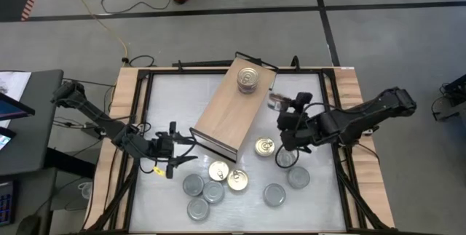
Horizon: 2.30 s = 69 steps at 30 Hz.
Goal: Stack canned seafood by type on shelf
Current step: Stack the blue tuna can on top of the stacked blue tuna cans on the shelf
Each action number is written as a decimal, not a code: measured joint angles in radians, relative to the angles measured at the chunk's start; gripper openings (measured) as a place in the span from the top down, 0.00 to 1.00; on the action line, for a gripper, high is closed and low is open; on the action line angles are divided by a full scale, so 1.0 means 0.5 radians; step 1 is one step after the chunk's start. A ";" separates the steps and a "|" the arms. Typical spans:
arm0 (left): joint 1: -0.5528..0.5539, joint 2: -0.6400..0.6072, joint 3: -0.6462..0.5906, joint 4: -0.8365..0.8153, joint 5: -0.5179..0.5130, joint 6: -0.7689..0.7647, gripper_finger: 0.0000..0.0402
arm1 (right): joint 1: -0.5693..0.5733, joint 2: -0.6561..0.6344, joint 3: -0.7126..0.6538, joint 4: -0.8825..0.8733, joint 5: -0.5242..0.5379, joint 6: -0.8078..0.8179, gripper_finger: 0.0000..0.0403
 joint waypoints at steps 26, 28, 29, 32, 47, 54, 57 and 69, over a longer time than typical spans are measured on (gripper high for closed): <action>0.001 -0.127 0.021 0.201 -0.301 0.099 0.48 | -0.622 0.142 0.028 1.864 -0.249 -2.277 0.43; 0.001 -0.127 0.021 0.203 -0.301 0.099 0.48 | -0.665 0.184 0.028 1.864 -0.308 -2.277 0.43; 0.001 -0.127 0.021 0.210 -0.301 0.101 0.48 | -0.688 0.203 0.028 1.892 -0.334 -2.278 0.43; 0.001 -0.127 0.021 0.220 -0.301 0.121 0.48 | -0.732 0.269 0.025 1.923 -0.368 -2.318 0.43; 0.001 -0.126 0.021 0.183 -0.293 0.088 0.48 | -0.789 0.394 0.028 2.033 -0.400 -2.436 0.41; 0.000 -0.130 0.021 0.184 -0.284 0.089 0.48 | -0.802 0.392 0.029 1.946 -0.389 -2.344 0.33; 0.000 -0.130 0.021 0.184 -0.282 0.089 0.48 | -0.803 0.392 0.030 1.888 -0.391 -2.285 0.30; 0.000 -0.130 0.020 0.186 -0.189 0.053 0.48 | -0.802 0.392 0.219 1.516 -0.471 -2.052 0.13</action>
